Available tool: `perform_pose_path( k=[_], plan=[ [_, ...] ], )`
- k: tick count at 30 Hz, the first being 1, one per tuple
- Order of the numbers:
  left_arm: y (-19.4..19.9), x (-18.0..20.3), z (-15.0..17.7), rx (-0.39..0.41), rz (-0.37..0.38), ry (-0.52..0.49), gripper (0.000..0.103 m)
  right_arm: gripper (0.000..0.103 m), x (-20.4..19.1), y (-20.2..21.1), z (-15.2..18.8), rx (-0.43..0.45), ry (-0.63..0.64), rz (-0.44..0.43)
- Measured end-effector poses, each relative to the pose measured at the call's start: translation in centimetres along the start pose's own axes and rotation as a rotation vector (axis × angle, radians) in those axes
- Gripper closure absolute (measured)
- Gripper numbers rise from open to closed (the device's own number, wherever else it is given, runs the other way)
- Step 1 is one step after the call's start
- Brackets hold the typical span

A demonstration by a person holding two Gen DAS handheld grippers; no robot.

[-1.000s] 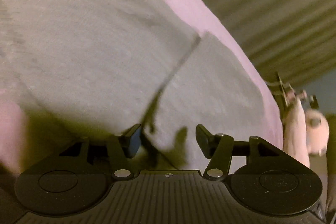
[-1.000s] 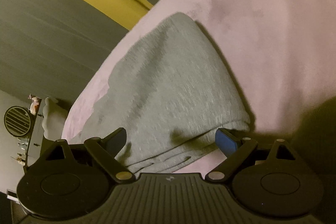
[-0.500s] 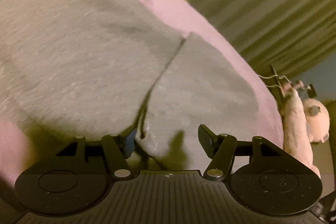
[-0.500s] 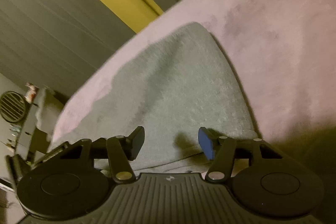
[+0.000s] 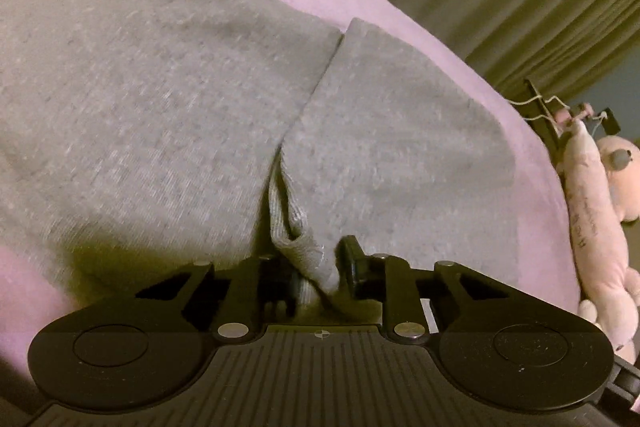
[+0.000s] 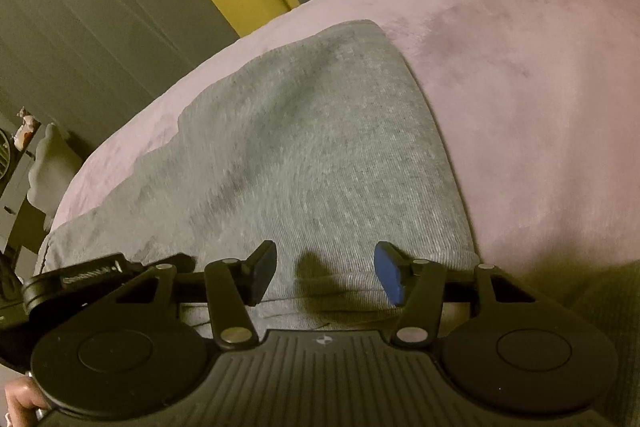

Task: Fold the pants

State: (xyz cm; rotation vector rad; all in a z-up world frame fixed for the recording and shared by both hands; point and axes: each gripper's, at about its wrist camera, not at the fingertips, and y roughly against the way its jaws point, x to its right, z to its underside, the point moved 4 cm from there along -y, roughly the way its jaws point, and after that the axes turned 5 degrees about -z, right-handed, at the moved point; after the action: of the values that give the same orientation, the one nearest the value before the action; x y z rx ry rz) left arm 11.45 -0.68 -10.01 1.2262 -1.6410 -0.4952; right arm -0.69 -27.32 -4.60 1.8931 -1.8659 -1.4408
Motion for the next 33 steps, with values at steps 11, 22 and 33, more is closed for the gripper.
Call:
perform_pose_path(
  k=[11,22,33],
  plan=[
    [1.8,0.8,0.8,0.068,-0.099,-0.095,0.087,0.048,-0.1,0.0,-0.1,-0.004,0.006,-0.010],
    [7.5,-4.3,-3.4,0.127,-0.152,0.109,0.020,0.041,-0.3,-0.2,-0.3,-0.016,0.014,-0.011],
    [16.6,-24.8,-9.0,0.334,-0.027,0.534,0.010,0.021,-0.9,-1.3,-0.4,-0.018,0.017,-0.009]
  ],
)
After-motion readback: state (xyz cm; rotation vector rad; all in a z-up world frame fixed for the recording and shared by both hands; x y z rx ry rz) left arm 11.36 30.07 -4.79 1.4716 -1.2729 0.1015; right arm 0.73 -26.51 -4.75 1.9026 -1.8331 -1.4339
